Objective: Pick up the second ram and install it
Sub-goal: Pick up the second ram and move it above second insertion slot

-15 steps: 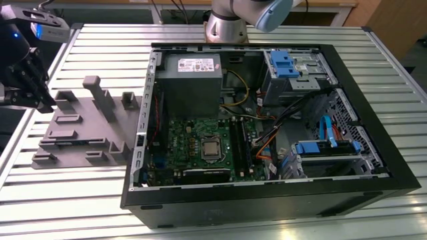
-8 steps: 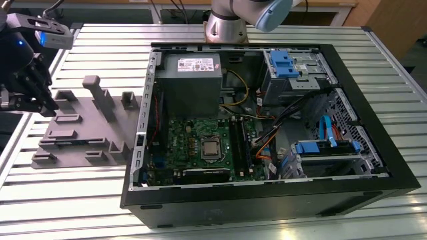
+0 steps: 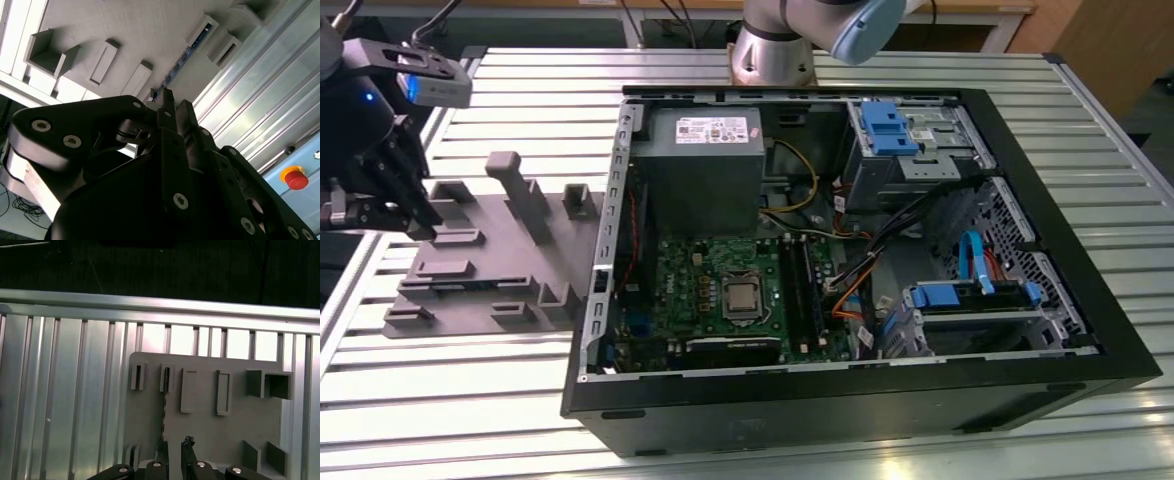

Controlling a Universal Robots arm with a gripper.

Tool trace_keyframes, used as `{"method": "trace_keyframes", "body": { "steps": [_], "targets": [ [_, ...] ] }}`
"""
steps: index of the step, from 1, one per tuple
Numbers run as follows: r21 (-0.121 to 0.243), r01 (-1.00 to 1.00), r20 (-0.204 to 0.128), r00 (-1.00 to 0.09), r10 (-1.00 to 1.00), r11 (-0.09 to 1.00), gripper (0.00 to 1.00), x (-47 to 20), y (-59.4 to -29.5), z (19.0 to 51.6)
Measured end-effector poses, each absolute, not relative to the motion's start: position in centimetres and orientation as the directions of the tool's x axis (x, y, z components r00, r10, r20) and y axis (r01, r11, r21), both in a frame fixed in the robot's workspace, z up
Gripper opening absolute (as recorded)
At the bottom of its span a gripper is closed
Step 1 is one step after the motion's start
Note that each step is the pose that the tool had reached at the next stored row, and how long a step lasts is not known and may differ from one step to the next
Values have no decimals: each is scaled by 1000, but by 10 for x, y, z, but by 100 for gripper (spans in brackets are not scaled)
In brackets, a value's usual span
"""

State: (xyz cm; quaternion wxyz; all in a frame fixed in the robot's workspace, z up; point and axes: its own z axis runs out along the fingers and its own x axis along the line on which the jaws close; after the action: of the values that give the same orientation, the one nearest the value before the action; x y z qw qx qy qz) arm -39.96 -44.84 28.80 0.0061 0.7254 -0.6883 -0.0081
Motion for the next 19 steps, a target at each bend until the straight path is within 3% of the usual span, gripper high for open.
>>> {"method": "trace_keyframes", "body": {
  "steps": [6,7,19],
  "targets": [
    [20,-998,-1,52,-999,-52,26,-400,-448,283],
    [20,-998,-1,52,-999,-52,32,-400,-448,282],
    [20,-998,-1,52,-999,-52,32,-406,-450,261]
  ]
}}
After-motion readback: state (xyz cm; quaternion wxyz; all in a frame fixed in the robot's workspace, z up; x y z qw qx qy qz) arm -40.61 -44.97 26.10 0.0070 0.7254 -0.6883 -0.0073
